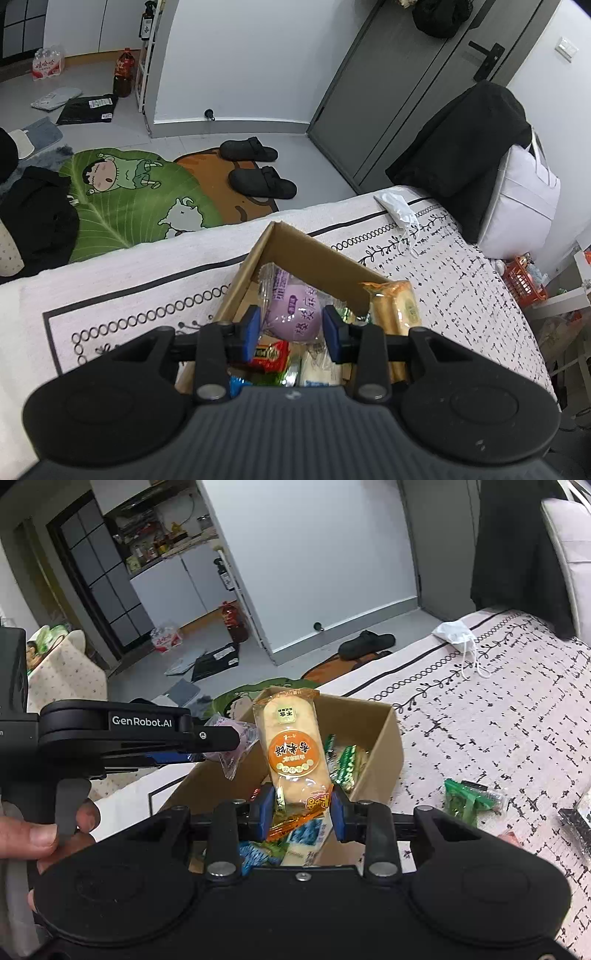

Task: Organize snacks
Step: 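Carry both packets over the box and open both tools to drop them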

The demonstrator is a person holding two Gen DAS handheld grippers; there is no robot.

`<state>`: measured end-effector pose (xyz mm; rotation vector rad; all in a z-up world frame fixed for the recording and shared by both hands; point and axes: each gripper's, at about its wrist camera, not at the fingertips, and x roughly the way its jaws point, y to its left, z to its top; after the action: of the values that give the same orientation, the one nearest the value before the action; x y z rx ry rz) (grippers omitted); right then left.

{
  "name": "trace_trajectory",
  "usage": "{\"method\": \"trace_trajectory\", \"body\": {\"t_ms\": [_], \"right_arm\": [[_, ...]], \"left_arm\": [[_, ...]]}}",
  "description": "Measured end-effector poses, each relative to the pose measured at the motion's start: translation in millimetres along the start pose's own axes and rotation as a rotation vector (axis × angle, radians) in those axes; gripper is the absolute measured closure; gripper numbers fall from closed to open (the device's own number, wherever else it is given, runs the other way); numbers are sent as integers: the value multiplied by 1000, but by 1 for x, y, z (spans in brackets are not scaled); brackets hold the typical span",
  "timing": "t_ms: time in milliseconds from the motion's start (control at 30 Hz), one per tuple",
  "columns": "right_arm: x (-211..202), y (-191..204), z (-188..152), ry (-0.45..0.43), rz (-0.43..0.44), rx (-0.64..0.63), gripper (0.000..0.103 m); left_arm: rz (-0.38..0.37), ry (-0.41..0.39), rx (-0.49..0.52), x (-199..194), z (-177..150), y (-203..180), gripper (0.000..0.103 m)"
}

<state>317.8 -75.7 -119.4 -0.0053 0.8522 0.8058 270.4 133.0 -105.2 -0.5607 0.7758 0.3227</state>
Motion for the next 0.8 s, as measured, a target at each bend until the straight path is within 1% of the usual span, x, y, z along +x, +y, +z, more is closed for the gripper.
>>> {"method": "trace_trajectory", "body": {"t_ms": [100, 200, 267, 400, 467, 500, 533, 567, 633, 667, 800], "right_arm": [[3, -5, 4, -9, -1, 20, 72], [6, -8, 8, -15, 0, 30, 72], [10, -9, 11, -14, 4, 35, 72], [19, -7, 15, -5, 11, 37, 72], [23, -6, 17, -1, 16, 38, 71], [24, -3, 17, -3, 19, 30, 70], [25, 0, 18, -4, 20, 19, 67], [25, 3, 18, 1, 1, 6, 54], [25, 5, 16, 13, -45, -6, 39], [22, 3, 15, 3, -48, 1, 39], [9, -11, 18, -9, -26, 86, 38]], "left_arm": [[4, 0, -3, 9, 6, -2, 66], [-2, -7, -23, 14, 13, 1, 61], [-20, -7, -49, 16, 17, 4, 53], [-1, -17, -60, 10, 22, 6, 50], [8, -28, -54, 5, 24, 7, 43], [13, -29, -51, 4, 25, 8, 41], [17, -24, -49, 4, 26, 8, 40], [20, -16, -51, 4, 27, 9, 39], [20, 3, -64, 4, 28, 11, 37], [19, 10, -69, 3, 28, 12, 33], [11, 21, -54, -3, 23, 11, 25]]}}
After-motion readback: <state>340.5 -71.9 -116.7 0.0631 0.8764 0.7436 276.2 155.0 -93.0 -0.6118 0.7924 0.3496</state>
